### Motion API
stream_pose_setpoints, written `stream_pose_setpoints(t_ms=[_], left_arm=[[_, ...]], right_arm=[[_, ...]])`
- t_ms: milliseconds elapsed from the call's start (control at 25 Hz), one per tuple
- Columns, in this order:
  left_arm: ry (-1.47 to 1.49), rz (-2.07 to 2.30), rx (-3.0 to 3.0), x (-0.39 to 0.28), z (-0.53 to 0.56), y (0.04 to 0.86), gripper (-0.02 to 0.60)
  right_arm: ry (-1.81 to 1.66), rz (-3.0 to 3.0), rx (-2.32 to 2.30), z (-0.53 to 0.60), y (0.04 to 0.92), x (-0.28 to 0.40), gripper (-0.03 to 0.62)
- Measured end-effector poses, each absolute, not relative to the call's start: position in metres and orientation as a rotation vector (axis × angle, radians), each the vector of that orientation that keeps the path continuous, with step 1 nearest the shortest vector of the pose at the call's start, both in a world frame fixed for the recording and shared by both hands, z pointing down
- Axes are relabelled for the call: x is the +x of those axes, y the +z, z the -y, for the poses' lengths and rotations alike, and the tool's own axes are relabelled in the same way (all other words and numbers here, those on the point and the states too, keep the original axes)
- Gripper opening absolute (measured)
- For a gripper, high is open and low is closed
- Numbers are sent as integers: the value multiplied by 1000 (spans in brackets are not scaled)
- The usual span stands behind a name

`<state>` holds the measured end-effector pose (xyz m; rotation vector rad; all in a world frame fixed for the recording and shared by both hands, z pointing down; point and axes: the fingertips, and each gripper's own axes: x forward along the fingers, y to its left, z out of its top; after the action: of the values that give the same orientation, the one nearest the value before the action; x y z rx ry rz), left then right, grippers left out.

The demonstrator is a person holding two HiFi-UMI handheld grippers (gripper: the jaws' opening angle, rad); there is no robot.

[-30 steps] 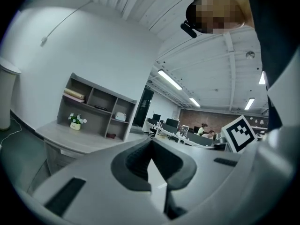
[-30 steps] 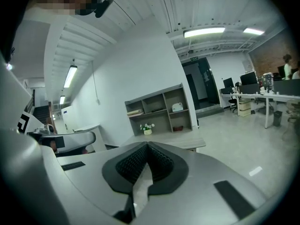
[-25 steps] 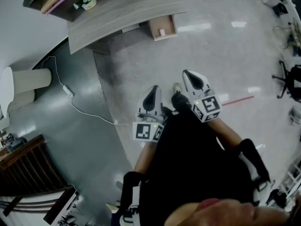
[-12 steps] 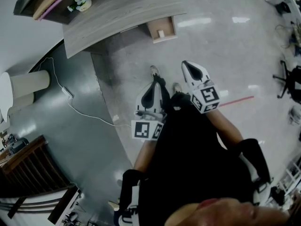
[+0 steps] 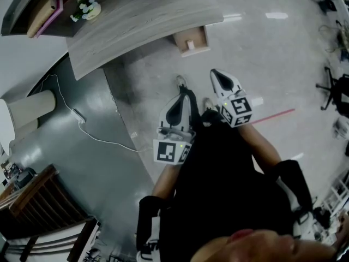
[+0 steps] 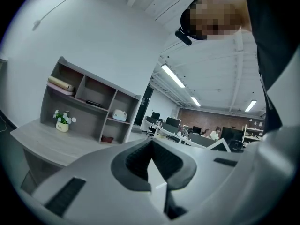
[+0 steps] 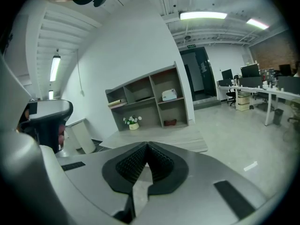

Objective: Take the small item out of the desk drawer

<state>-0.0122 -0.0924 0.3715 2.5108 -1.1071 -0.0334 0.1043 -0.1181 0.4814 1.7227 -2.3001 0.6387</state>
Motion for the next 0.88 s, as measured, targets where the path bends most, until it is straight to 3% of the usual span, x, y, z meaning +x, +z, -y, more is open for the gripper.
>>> stream_pose_setpoints(t_ms=[880], left_arm=[[-8, 1048, 2474, -13, 193, 399, -3]], right_arm=[[860, 2066, 1652, 244, 642, 107, 0]])
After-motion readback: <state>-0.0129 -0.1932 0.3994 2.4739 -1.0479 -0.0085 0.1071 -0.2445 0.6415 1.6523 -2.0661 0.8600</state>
